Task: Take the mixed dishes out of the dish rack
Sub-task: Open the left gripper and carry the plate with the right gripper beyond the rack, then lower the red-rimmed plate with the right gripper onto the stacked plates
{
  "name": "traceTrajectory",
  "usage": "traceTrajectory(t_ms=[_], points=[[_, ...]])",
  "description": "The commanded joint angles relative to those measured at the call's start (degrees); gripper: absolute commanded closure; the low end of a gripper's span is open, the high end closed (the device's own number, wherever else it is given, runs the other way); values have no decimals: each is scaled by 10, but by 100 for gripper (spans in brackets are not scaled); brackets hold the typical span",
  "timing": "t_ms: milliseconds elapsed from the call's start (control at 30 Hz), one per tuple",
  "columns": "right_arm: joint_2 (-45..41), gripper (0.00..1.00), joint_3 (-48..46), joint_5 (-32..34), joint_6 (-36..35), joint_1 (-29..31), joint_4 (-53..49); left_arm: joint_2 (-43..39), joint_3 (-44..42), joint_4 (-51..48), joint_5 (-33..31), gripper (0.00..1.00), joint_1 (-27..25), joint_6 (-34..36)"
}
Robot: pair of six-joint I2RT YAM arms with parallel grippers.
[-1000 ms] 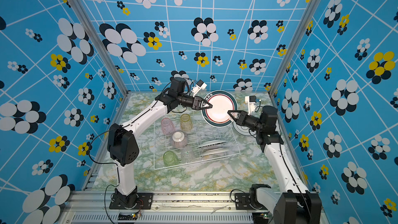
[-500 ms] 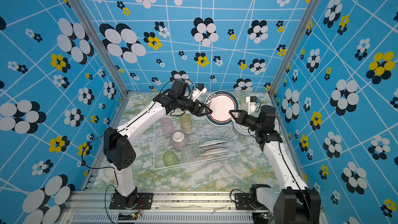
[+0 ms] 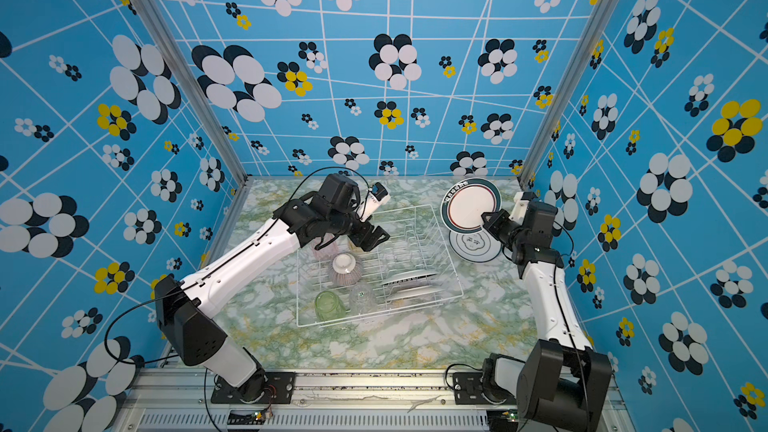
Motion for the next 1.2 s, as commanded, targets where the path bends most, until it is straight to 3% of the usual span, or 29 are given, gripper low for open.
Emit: traceTrajectory(t_ms=[0, 467, 767, 867, 1167], points=[[16, 100, -6, 36, -11, -18, -8, 5, -15, -29, -43, 14, -2, 35], [144, 98, -50, -2, 53, -45, 116, 26, -2, -30, -19, 12, -2, 34], [188, 94, -60, -1, 46, -46, 123, 41, 17, -46, 2, 8, -2, 34], [200, 94, -66, -2, 44, -48, 126, 42, 20, -46, 6, 2, -2, 35], [224, 91, -77, -4, 37, -55, 130, 34, 14, -34, 22, 0, -6, 38]])
